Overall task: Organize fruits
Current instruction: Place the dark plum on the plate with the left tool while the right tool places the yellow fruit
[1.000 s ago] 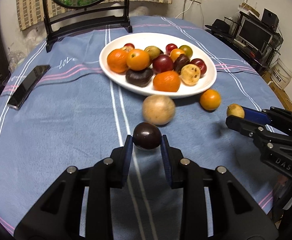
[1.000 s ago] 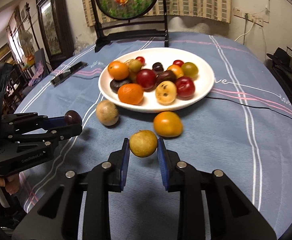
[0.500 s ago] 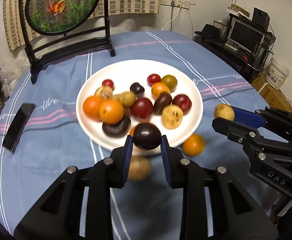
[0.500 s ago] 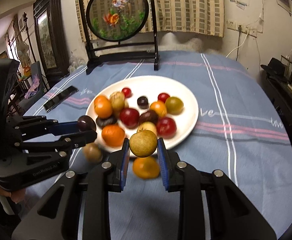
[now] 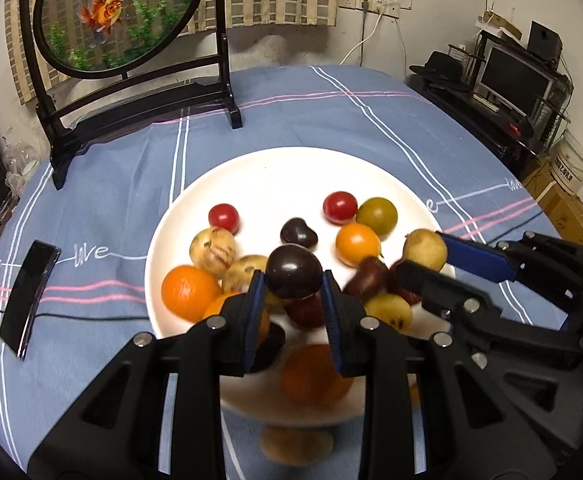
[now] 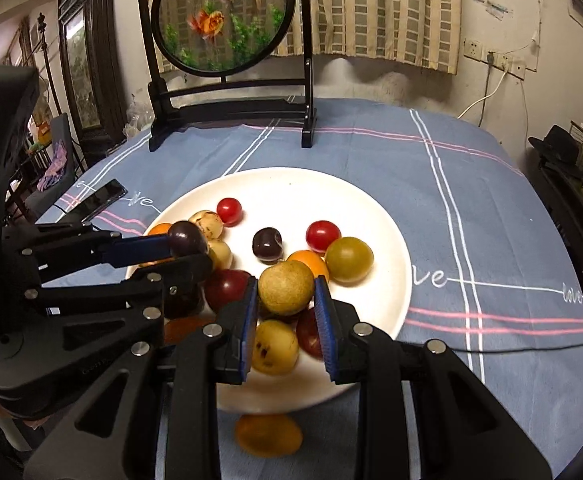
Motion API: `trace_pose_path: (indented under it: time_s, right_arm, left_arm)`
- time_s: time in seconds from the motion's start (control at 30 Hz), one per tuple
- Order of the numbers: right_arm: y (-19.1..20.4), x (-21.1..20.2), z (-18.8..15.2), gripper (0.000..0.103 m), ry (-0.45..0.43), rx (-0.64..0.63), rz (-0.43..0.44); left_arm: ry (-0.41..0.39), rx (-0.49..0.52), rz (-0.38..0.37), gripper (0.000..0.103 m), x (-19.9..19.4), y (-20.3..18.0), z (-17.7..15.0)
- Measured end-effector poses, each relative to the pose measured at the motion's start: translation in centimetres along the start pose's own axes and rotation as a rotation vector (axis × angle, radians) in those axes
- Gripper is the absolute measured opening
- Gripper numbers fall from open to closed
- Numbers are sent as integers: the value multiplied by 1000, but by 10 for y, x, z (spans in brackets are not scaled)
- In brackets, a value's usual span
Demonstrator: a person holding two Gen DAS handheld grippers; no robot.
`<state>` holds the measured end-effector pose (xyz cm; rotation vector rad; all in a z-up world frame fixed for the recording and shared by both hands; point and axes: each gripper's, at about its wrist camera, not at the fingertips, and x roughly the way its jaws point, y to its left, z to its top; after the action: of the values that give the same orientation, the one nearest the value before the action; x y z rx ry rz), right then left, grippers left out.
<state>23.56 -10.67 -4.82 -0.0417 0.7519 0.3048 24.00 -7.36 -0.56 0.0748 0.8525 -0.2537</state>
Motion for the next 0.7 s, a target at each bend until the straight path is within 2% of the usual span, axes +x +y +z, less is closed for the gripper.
trace_pose_path:
  time_s: [0.17, 0.23, 0.3, 0.5, 0.57, 0.63, 0.7]
  right_arm:
    - [-8, 16, 7, 29, 24, 21, 6]
    - [-10, 19, 6, 31, 33, 32, 9]
    - [-12, 19, 5, 31, 33, 35, 0]
    - [-15, 9, 0, 32, 23, 49, 13]
    - [-16, 3, -2, 35, 19, 58, 13]
    - [-18, -2, -6, 48, 13, 67, 11]
    - [-19, -9, -10, 49, 0, 75, 9]
  left_arm:
    - [5, -20, 7, 30, 15, 4, 9]
    - [24, -36, 21, 36, 24, 8, 10]
    - [19, -56, 32, 50, 26, 11, 11]
    - [-19, -52, 41, 59, 13, 10, 6]
    - [-29, -43, 44, 61, 5, 8, 3]
    - [-32, -40, 45, 62, 0, 6, 0]
    - [-32, -37, 45, 63, -5, 3, -4]
